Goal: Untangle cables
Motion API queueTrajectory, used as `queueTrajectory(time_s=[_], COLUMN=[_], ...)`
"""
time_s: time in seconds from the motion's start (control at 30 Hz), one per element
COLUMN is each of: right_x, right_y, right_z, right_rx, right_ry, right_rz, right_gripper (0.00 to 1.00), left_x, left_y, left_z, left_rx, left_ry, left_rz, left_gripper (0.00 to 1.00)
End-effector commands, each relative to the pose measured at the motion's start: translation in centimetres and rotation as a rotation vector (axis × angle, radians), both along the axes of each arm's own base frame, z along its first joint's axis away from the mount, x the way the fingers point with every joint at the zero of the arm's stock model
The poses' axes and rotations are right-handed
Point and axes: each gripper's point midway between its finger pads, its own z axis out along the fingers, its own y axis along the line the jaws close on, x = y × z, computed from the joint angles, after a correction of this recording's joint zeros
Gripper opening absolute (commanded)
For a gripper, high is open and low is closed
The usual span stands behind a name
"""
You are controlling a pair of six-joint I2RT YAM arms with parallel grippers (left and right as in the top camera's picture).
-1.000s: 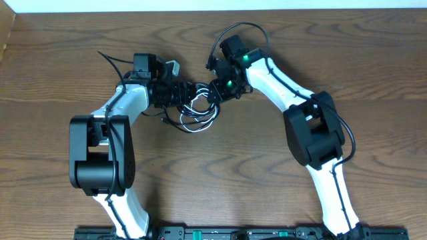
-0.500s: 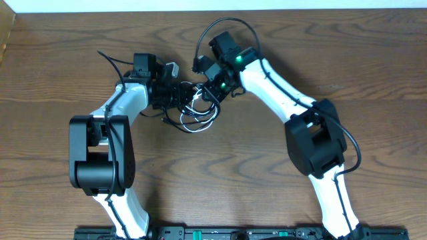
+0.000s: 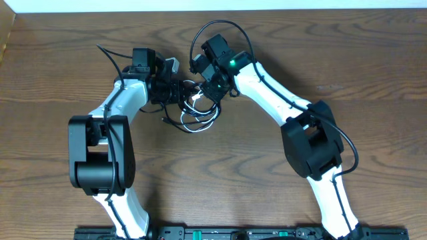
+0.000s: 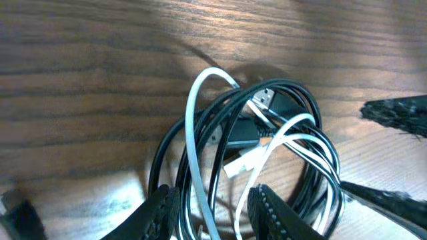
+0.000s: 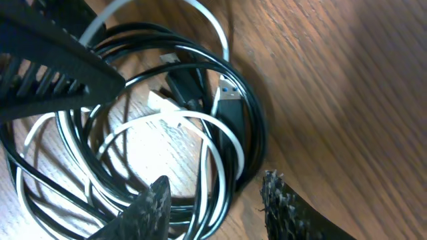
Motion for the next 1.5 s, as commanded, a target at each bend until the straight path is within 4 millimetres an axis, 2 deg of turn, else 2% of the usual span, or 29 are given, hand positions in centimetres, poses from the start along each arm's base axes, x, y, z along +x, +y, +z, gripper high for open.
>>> queueTrajectory(time_s=[0.0,0.03,0.07,0.1,0.13,0.23,0.47,0.63,0.67,0.7,0.73,0.77,0.93,1.03,1.07,1.13,1.17,1.33,1.4,1.47], right_x=[0.2,0.3,0.4,0.5,0.8,0.9,1.1,2.0,2.1,2.1,2.1,2.1,2.1,1.8,1.7,1.4,1.3,-0.1,-0.1,-0.3], right_y=[-0.6,-0.6,-0.7,-0.7,-0.9,-1.1,-1.3,-2.7,-2.9,-2.9,-2.9,-2.9,-3.2,-3.2,-3.1,-3.0,-2.9,-1.9,-1.8,-1.5], right_z=[0.0,0.0,0.1,0.1,0.1,0.2,0.1,0.1,0.2,0.3,0.4,0.5,0.5,0.6,0.7,1.1,1.3,3.6,4.0,4.5], right_rx=[-0.011,-0.011,-0.008,-0.007,0.0,0.001,0.009,0.013,0.038,0.054,0.072,0.091,0.14,0.187,0.21,0.26,0.285,0.461,0.495,0.53], right_ry=[-0.003,-0.004,-0.006,-0.005,-0.002,-0.003,0.009,0.016,0.034,0.046,0.057,0.07,0.108,0.144,0.16,0.191,0.205,0.254,0.261,0.271], right_rz=[-0.019,-0.02,-0.024,-0.031,-0.053,-0.057,-0.095,-0.128,-0.129,-0.126,-0.123,-0.121,-0.12,-0.108,-0.096,-0.076,-0.066,0.091,0.103,0.118], right_gripper=[0.43,0.54,0.84,0.9,0.92,0.89,0.79,0.63,0.62,0.62,0.62,0.62,0.58,0.54,0.5,0.33,0.31,0.36,0.41,0.41], left_x=[0.3,0.3,0.4,0.4,0.6,0.7,0.6,0.1,-0.3,-0.4,-0.5,-0.5,-0.2,-0.2,-0.2,0.0,0.1,0.4,0.4,0.3], left_y=[-0.5,-0.4,-0.1,0.4,1.3,1.9,1.4,1.4,1.4,1.4,1.4,1.4,1.1,-0.1,-0.4,-0.8,-0.9,-0.5,-0.2,0.4], left_z=[-1.5,-1.8,-2.1,-2.3,-2.7,-2.9,-2.9,-3.1,-3.2,-3.2,-3.3,-3.3,-3.2,-2.5,-2.2,-1.4,-1.0,2.4,3.5,4.0], left_rx=[0.017,0.027,0.046,0.072,0.118,0.146,0.146,0.138,0.138,0.138,0.139,0.14,0.143,0.071,0.039,-0.03,-0.058,-0.319,-0.399,-0.44], left_ry=[0.013,0.014,0.016,0.018,0.029,0.04,0.039,0.075,0.092,0.098,0.1,0.1,0.056,0.027,0.022,0.017,0.012,-0.017,-0.024,-0.022], left_rz=[-0.021,-0.019,-0.011,0.003,0.05,0.092,0.079,0.104,0.102,0.101,0.1,0.1,0.038,-0.031,-0.041,-0.049,-0.049,-0.056,-0.057,-0.045], left_gripper=[0.38,0.38,0.38,0.38,0.38,0.38,0.37,0.37,0.36,0.27,0.11,0.08,0.08,0.08,0.07,0.07,0.08,0.08,0.07,0.07])
